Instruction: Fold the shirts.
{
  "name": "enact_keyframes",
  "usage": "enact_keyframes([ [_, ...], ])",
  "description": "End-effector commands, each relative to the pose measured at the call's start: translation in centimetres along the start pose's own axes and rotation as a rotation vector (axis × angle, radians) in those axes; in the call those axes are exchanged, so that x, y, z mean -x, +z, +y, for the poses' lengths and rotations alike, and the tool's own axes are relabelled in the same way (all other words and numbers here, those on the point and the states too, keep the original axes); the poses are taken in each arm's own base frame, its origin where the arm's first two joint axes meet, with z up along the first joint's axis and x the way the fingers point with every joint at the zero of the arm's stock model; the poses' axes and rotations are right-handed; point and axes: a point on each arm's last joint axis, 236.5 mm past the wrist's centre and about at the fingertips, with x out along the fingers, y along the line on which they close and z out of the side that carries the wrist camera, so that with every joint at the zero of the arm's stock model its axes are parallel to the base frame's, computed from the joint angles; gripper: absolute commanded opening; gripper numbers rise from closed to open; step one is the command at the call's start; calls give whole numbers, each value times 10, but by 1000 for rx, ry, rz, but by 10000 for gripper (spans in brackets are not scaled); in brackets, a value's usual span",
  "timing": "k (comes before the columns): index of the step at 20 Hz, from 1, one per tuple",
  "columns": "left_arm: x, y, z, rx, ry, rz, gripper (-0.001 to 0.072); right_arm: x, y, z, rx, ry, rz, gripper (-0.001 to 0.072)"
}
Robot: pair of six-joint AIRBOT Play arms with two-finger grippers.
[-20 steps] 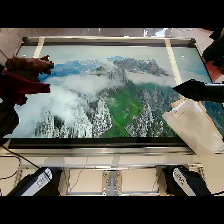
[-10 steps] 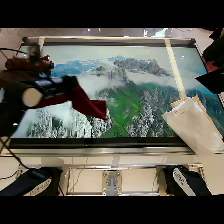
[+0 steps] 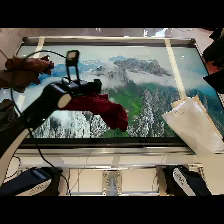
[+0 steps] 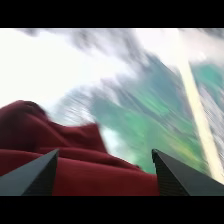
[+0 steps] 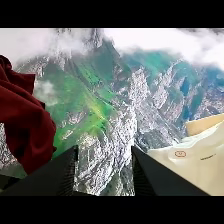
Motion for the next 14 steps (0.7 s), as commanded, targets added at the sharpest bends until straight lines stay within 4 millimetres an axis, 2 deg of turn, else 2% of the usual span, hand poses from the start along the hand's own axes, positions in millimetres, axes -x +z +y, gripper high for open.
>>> enact_keyframes([
  [1,15,13,120,212,261,4,670,-25,-21,6,-46,74,74,371],
  [3,26,-7,192,373,426,73,670,-59,-47,25,-129,223,151,372],
  [4,30,-15,216,419,475,95,670,-79,-59,36,-174,291,180,372],
  [6,30,-25,249,518,519,114,669,-127,-88,56,-242,368,218,378],
  [7,26,-30,259,565,521,122,669,-151,-103,68,-258,384,222,408],
  [9,15,-39,271,621,521,136,669,-196,-135,102,-260,413,226,572],
  [12,-4,-49,285,633,532,152,669,-233,-182,156,-189,460,324,574],
  [14,-18,-55,287,751,510,144,669,-255,-212,177,-133,461,404,574],
])
